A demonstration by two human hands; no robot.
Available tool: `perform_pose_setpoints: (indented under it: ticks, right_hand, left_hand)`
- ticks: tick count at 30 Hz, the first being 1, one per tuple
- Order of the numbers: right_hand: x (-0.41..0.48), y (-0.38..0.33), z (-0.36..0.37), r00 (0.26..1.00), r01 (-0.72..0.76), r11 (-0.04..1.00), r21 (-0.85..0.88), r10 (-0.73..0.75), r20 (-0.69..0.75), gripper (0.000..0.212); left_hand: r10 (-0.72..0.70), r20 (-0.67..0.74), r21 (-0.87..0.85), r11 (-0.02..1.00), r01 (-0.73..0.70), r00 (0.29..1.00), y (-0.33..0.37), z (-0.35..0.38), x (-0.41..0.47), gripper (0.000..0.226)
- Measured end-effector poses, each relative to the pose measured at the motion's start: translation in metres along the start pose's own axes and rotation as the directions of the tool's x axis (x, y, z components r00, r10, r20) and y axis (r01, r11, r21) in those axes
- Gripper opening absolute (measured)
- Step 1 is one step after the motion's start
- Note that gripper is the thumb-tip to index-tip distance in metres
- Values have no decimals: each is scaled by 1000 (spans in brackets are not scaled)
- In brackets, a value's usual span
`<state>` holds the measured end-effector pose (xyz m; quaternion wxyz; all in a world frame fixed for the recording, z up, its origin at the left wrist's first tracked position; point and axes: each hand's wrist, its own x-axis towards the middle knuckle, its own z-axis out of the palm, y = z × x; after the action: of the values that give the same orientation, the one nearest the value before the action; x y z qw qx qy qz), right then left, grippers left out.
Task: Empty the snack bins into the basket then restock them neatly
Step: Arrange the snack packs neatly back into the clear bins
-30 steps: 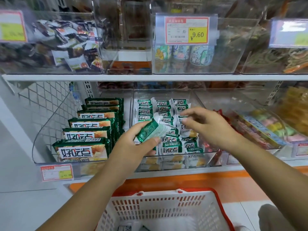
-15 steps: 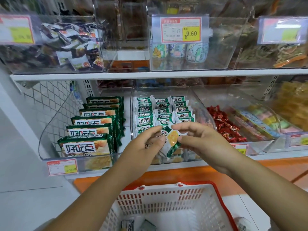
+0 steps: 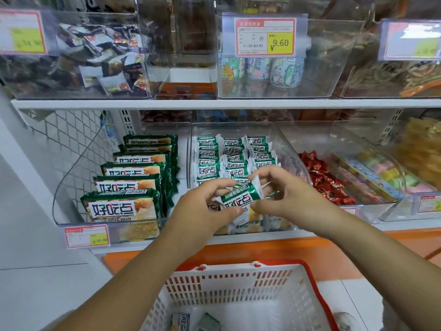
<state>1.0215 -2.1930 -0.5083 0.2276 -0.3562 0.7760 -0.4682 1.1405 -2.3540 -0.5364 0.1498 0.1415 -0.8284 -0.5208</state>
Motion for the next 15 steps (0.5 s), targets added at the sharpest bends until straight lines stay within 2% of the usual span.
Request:
perform_pose_setpoints:
  ticks: [2,4,7,8,10,13,15]
  right_hand:
    - [2,-5,-6,998,24,994,-105,-17,65,45]
    - [6,-9,-16,997,64,976,-209,-52,63,45]
    - [23,-3,-43,979,107,941,-322,-157,-133,44]
    - [29,3,-51,964,95,904,-417,-188,-188,42]
    - [38,16,-65,960,42,809,-586,-195,-199,39]
    - [48,33,-69,988,39,667,-744,-139,-72,39]
    - [56,42,-64,989,70,531,-845,-146,-10,41]
  left_hand:
    - [17,14,5,1000,-17,1000,2,0,-1,47]
    - [42,-22,-2,999,-42,999,2,-2,-1,49]
    - [150,-189,243,965,-102,970,-5,-12,2,55]
    - [170,-234,298,950,-96,957,-9,-16,4,57]
    - [134,-266,333,942,-40,955,-18,-23,6,59]
    - [19,-212,332,942,54,977,-33,-27,9,65]
    - [-26,-158,344,935,80,987,-41,-28,10,67]
